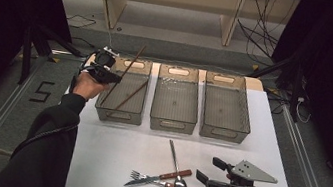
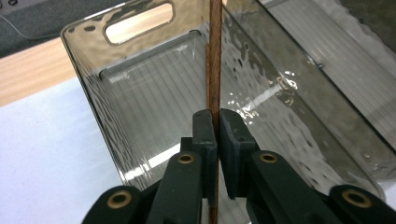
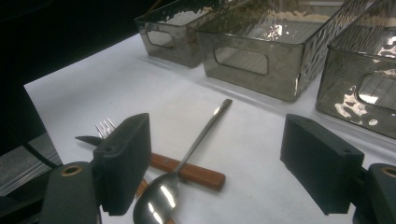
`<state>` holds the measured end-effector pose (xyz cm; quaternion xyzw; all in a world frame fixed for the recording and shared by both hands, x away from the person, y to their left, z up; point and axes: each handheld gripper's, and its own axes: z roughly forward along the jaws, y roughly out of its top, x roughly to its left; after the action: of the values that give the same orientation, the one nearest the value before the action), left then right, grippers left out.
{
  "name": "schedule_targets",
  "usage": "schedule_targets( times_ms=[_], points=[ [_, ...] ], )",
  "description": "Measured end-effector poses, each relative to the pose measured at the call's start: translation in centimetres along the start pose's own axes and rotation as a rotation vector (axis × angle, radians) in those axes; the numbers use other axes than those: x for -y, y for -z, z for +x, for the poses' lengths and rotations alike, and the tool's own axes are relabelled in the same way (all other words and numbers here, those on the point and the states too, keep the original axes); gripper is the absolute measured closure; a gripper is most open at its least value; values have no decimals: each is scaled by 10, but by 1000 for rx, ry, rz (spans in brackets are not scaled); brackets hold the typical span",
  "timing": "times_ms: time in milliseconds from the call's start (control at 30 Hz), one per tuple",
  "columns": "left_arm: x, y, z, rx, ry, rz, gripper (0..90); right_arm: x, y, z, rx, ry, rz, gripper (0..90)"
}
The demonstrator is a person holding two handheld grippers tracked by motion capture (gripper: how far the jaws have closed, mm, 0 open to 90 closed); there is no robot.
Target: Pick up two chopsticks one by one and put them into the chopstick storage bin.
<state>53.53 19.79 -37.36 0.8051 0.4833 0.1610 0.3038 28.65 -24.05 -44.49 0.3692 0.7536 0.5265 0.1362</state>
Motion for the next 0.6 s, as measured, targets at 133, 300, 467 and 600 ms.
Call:
schedule_targets(
  times_ms=[133, 300, 467, 600],
  points=[
    [4, -5, 1, 0, 9, 11, 849, 0, 0, 0, 0, 0, -1, 253],
    [10, -11, 2, 4, 22, 25, 848, 0, 0, 0, 0, 0, -1, 253],
    [16, -18, 4, 3, 41, 53, 847, 0, 0, 0, 1, -1, 0, 253],
    [18, -21, 5, 6, 53, 65, 844, 0, 0, 0, 1, 0, -1, 252]
  ],
)
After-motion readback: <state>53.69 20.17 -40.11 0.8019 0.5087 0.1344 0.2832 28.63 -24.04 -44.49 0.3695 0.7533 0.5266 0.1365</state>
